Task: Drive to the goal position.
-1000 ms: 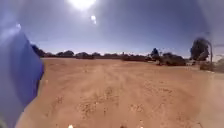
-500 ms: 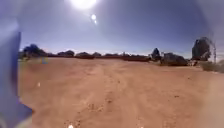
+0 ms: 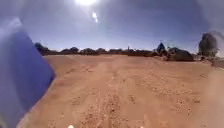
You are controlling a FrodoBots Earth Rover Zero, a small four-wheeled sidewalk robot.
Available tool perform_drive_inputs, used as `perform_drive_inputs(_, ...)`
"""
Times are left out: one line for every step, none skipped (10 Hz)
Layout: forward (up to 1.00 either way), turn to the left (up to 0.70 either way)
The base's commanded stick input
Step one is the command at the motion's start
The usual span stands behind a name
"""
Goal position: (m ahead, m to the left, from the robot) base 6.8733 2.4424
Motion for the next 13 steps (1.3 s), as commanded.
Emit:
perform_drive_inputs(0.70,0.00)
perform_drive_inputs(0.70,0.00)
perform_drive_inputs(0.70,0.00)
perform_drive_inputs(0.70,0.00)
perform_drive_inputs(0.70,0.00)
perform_drive_inputs(0.70,0.00)
perform_drive_inputs(0.70,0.00)
perform_drive_inputs(0.70,0.00)
perform_drive_inputs(0.70,0.00)
perform_drive_inputs(0.70,0.00)
perform_drive_inputs(0.70,0.00)
perform_drive_inputs(0.70,0.00)
perform_drive_inputs(0.70,0.00)
